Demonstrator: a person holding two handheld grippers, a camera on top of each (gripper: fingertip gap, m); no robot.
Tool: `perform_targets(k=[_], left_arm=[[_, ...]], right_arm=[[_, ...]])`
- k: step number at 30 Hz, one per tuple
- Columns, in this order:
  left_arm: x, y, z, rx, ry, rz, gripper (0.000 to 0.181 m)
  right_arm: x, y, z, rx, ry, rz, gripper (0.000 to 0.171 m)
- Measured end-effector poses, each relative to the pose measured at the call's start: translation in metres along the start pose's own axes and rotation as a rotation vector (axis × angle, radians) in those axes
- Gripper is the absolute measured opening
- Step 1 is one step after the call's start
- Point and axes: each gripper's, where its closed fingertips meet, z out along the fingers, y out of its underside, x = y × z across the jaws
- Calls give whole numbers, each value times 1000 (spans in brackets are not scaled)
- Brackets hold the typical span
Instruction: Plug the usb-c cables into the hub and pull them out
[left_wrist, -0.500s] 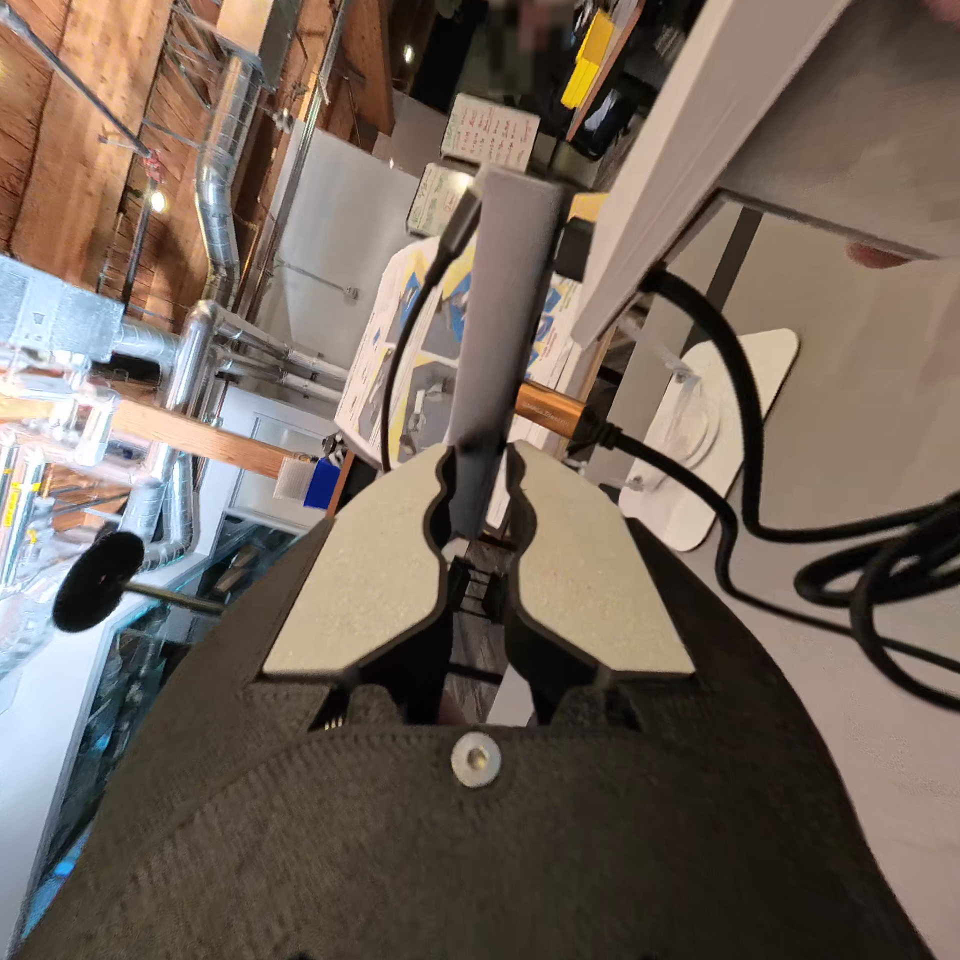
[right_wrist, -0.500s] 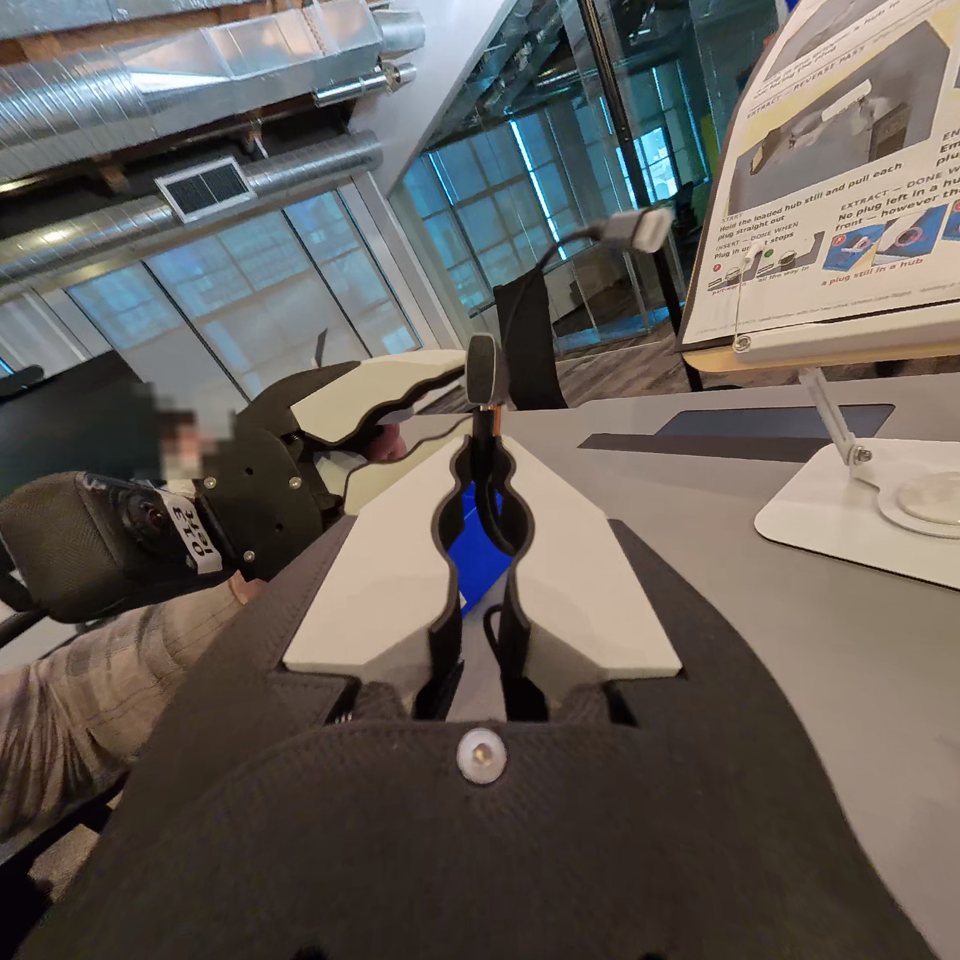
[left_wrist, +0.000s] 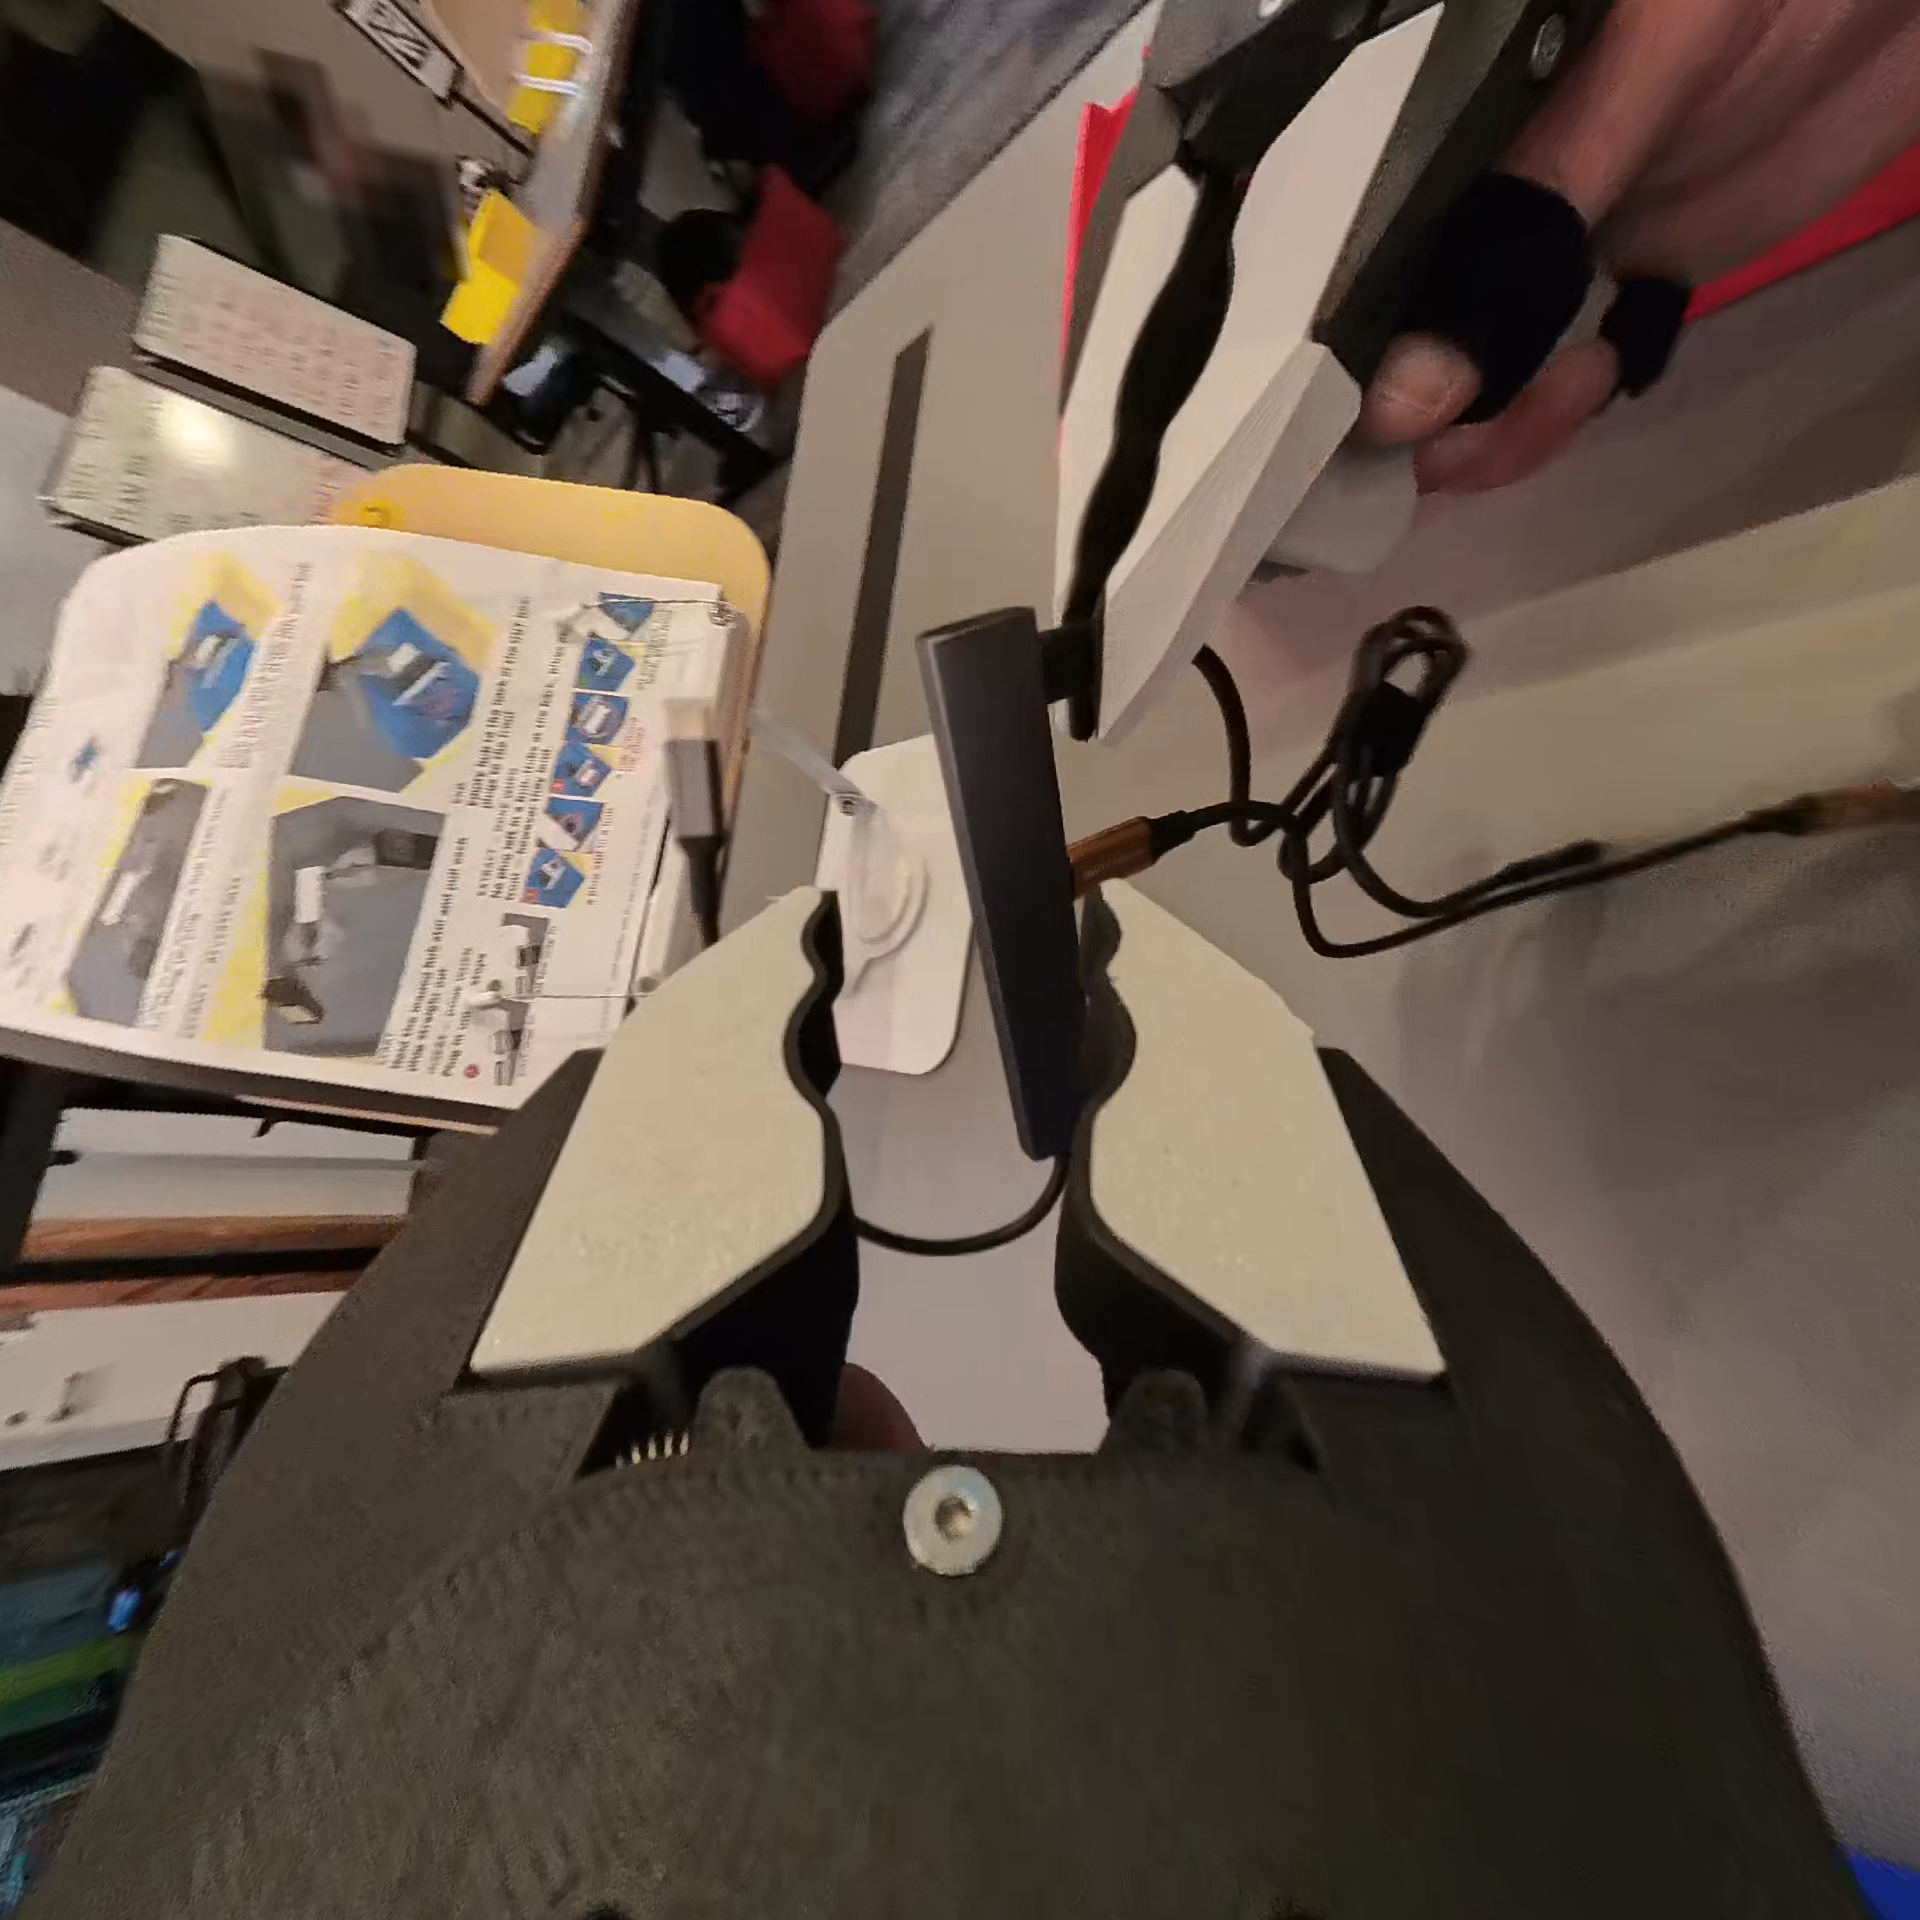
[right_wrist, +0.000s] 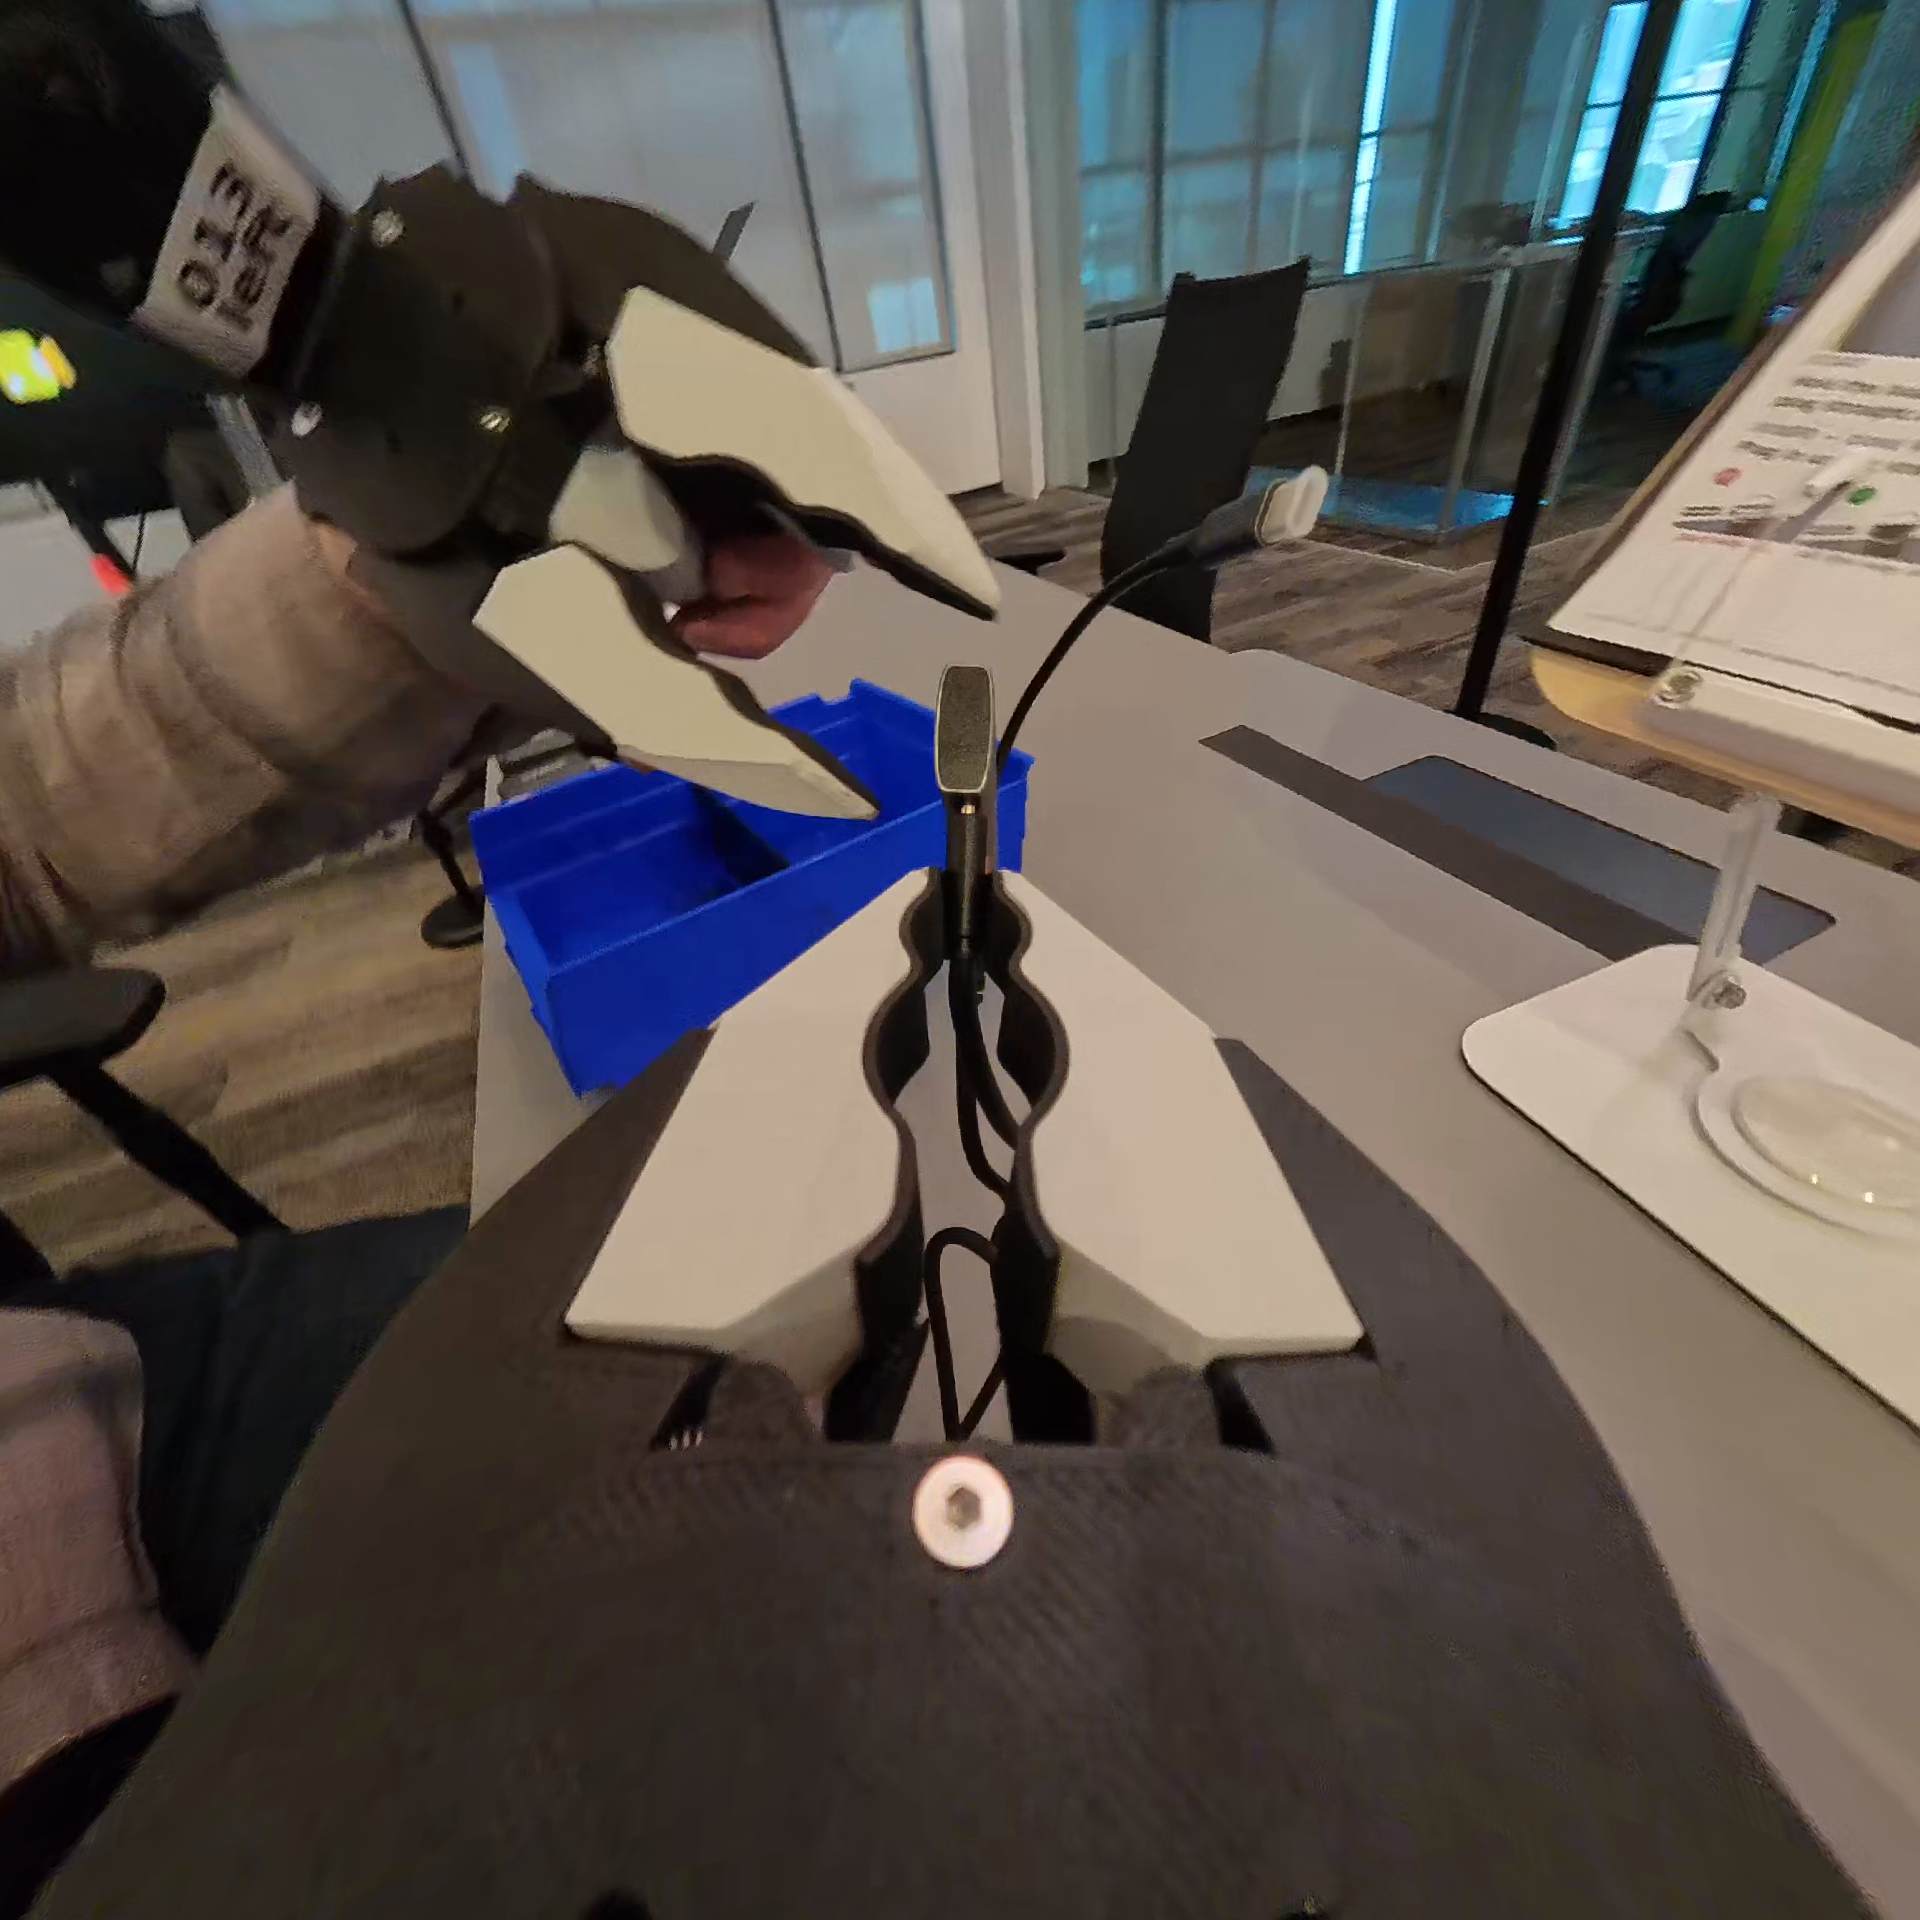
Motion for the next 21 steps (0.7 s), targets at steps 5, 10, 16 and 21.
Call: perform_targets(k=[5, 10, 16, 21], left_arm=[[17, 11, 15, -34, 127, -13, 38], [30, 17, 23, -5, 210, -103, 21], [35, 16, 25, 73, 273, -255, 14], [33, 23, 31, 74, 255, -384, 10]], right_arm=[[-10, 9, 9, -95, -74, -83, 4], [-7, 16, 11, -159, -107, -142, 4], [2, 18, 11, -199, -105, -201, 5], [23, 17, 15, -194, 86, -292, 12]])
